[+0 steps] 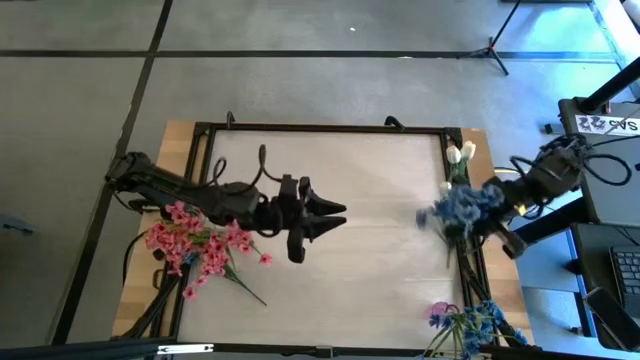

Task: Sort flowers into vase by color
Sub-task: Put the top blue flowers into the violet vase

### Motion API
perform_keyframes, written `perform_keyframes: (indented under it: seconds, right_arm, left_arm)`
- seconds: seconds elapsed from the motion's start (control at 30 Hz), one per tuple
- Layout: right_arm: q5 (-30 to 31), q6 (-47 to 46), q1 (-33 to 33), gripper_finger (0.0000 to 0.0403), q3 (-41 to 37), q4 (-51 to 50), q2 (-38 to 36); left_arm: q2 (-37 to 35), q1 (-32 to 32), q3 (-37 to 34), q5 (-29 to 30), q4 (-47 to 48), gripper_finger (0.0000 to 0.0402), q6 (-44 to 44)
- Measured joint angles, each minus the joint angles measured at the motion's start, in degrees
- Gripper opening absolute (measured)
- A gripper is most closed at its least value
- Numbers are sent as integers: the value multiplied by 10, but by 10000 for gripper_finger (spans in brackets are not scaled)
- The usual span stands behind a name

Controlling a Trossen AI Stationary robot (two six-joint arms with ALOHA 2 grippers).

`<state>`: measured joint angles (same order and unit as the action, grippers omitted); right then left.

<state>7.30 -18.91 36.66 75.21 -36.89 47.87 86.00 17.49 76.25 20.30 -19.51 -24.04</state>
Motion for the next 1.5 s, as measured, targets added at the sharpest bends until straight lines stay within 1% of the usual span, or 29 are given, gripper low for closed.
perform_keyframes:
  seconds: [0.1, 0.17, 0.23, 0.33, 0.4, 0.5, 0.67, 0.9, 1.03, 1.23, 1.4, 1.5]
  right_arm:
    - [29, -24, 57, 10, -50, 9, -30]
    - [61, -41, 93, 10, -93, 23, -50]
    - [83, -49, 127, 10, -143, 57, -72]
    - [86, -49, 173, 10, -218, 139, -101]
    - [85, -48, 201, 10, -259, 179, -114]
    - [101, -40, 235, 11, -308, 202, -130]
    - [145, -17, 280, 10, -353, 240, -149]
    - [187, 12, 335, 10, -409, 324, -151]
    - [203, 21, 359, 10, -437, 361, -151]
    - [208, 43, 385, 10, -463, 398, -151]
    - [207, 74, 388, 18, -494, 449, -151]
    - [202, 79, 388, 15, -505, 449, -151]
  left_arm:
    - [7, 13, 0, 50, -2, 137, -27]
    - [10, 25, 0, 86, 6, 137, -33]
    - [13, 32, 0, 129, 10, 137, -49]
    - [14, 44, 0, 191, 25, 137, -71]
    - [14, 46, 0, 217, 45, 137, -103]
    - [14, 46, 0, 243, 70, 137, -156]
    - [14, 46, 0, 273, 87, 137, -208]
    - [14, 46, 0, 306, 91, 137, -212]
    - [14, 46, 0, 323, 110, 137, -237]
    - [14, 43, 0, 340, 113, 137, -246]
    - [14, 43, 0, 336, 113, 137, -255]
    - [14, 43, 0, 335, 113, 137, -263]
